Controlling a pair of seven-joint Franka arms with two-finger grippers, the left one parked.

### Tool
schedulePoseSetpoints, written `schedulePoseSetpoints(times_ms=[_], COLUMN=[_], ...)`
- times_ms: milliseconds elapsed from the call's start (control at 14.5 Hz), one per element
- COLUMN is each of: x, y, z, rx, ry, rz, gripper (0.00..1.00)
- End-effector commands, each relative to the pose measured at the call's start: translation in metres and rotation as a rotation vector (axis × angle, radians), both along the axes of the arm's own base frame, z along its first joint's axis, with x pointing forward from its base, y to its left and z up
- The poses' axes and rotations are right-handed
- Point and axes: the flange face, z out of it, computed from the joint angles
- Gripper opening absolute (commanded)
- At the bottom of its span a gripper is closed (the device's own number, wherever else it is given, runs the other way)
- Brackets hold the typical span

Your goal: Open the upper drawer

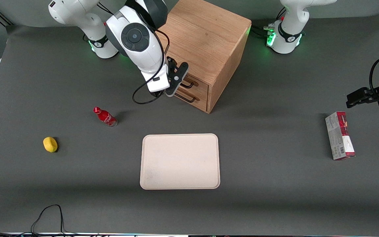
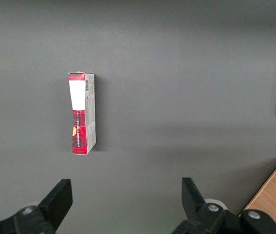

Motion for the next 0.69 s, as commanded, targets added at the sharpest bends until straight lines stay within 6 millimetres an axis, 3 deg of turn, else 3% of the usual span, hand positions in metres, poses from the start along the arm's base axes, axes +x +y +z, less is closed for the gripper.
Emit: schedulePoseSetpoints(times_ms=[0, 621], x=[-0.004, -0.006], y=[-0.005, -0.001], z=[-0.002, -0.033], rx=[0.006, 0.002], ry=[-0.021, -0.026], rz=[0.002, 0.002], gripper=[1.00, 1.00])
